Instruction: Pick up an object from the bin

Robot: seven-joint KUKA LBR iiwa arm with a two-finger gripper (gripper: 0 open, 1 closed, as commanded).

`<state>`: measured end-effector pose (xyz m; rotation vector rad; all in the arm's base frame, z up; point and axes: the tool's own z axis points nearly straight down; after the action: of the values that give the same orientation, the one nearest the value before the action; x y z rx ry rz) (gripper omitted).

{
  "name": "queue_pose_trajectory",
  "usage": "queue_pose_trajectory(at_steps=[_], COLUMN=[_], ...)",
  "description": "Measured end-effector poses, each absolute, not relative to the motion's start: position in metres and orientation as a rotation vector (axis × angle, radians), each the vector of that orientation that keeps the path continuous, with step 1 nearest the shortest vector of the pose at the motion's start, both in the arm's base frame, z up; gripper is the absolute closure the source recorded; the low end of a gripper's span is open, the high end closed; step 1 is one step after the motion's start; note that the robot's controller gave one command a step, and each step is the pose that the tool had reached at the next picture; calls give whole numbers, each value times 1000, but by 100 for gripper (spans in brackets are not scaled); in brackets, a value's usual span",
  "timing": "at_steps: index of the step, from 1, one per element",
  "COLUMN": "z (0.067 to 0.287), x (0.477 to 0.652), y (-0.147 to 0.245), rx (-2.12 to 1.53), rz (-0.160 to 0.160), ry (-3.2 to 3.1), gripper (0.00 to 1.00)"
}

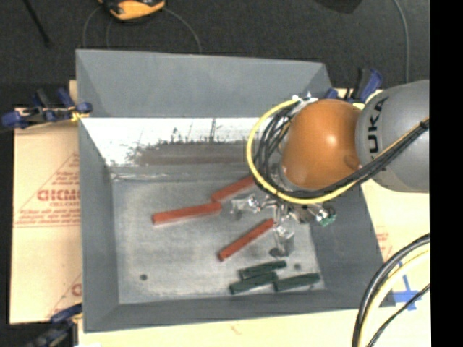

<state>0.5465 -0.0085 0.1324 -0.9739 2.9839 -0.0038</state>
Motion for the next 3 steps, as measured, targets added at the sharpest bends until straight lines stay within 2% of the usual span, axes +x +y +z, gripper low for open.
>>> queue_pose_trajectory(at_steps=[1, 2, 3], z=[92, 71, 71], x=[548, 563, 563], y=[-7, -19, -18], rx=[-766, -1393, -1393], rz=[1, -3, -3], ry=[3041, 2811, 2811], gripper=[0, 100, 100])
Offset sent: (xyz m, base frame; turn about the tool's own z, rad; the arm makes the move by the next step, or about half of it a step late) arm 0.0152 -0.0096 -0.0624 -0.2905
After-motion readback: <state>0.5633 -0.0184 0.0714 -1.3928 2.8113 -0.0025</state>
